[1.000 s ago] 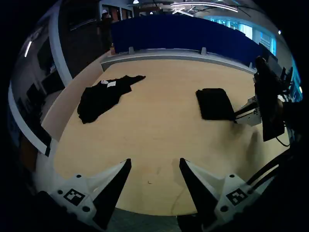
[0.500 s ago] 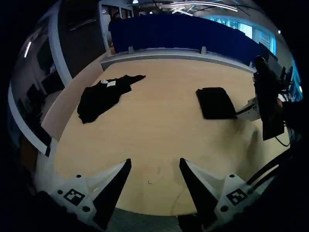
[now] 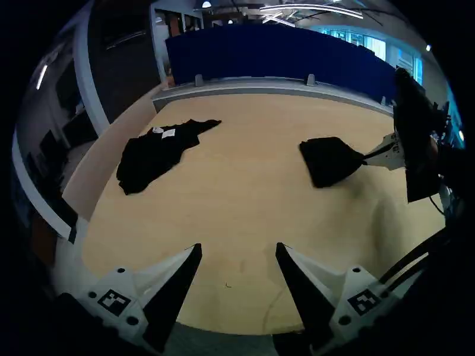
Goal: Fold towel
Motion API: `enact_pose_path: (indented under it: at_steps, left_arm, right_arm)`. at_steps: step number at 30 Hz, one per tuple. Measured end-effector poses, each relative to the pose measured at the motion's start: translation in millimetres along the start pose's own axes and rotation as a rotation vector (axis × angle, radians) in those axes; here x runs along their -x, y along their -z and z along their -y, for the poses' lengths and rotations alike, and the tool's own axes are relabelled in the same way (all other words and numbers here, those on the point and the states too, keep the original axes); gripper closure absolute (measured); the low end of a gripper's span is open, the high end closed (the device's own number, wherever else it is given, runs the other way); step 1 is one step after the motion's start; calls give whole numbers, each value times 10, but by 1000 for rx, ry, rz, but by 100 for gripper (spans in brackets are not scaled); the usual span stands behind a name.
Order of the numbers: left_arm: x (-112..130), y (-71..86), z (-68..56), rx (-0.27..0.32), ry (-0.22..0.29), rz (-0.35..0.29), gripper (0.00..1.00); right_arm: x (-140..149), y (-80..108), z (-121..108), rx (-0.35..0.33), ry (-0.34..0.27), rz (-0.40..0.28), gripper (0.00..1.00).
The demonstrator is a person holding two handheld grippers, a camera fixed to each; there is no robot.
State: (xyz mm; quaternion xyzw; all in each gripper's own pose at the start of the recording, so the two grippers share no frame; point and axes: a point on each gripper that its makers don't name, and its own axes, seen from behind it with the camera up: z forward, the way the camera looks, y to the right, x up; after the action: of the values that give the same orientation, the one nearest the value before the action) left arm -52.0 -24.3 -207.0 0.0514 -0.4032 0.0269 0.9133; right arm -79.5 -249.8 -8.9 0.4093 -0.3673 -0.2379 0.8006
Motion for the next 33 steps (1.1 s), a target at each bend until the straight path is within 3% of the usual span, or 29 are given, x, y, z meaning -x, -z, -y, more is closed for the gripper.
enact_pose_path:
  at_steps: [8,17,23,33]
  left_arm:
    - [-148,-6,-67,12,-1,-29,7]
    - [-308,21,-140,28,-8,-60,8]
    - [-392,30,-178,38,-20,-72,7]
    - [-492,25,-241,54,-29,-86,8]
  right_arm:
    - [-539,322,-197,41,55,-82,96]
    - [-961,708,-373,80,95,-154,96]
    - [-1067,907,-466,107,118,-172,96]
    - [-1051,1086,-558,123,114,-184,96]
